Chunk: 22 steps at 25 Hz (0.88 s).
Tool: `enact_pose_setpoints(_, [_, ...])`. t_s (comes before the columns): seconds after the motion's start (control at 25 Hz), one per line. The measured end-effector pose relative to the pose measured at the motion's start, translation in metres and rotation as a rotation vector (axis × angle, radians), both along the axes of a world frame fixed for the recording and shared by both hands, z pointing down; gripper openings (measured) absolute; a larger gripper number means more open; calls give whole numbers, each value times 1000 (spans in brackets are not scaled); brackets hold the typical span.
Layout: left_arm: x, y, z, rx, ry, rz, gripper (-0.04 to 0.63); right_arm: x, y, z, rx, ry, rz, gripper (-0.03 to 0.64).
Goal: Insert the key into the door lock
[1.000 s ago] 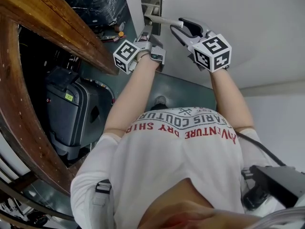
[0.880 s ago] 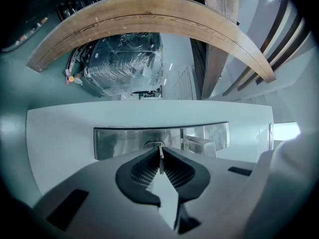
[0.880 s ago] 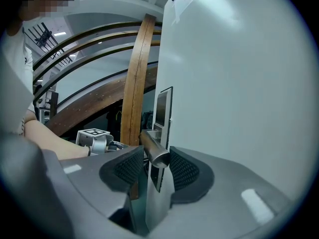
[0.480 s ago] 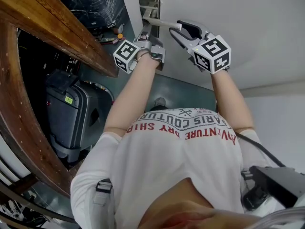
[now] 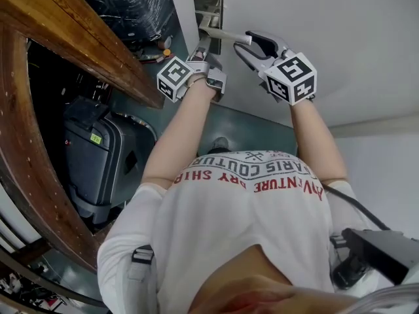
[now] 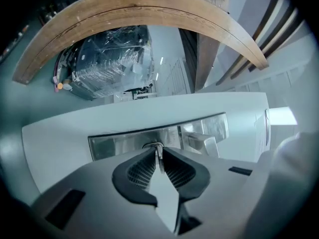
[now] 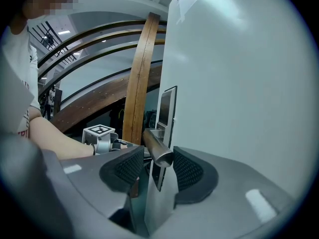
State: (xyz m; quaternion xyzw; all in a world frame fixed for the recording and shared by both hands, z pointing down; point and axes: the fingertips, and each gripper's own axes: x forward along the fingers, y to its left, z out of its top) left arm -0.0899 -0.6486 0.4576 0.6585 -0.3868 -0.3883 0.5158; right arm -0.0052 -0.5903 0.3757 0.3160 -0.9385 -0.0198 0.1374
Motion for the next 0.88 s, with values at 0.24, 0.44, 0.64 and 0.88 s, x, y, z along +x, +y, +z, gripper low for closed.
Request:
enact_pose_setpoints(0.24, [-5, 34, 3, 62, -268, 94, 81, 25, 12, -3, 3, 11, 53, 156])
enact_pose_setpoints(0.44, [15, 125, -37, 224, -607, 214, 81, 41, 95, -17, -48, -41, -16, 153])
enact_pose_setpoints(0.64, [55, 250, -101, 472, -906, 330, 3, 56, 203, -35, -60, -60, -50, 2])
enact_pose_setpoints(0.88, [90, 365, -132, 571, -1061, 408, 2, 62, 308, -33, -62, 0, -85, 2])
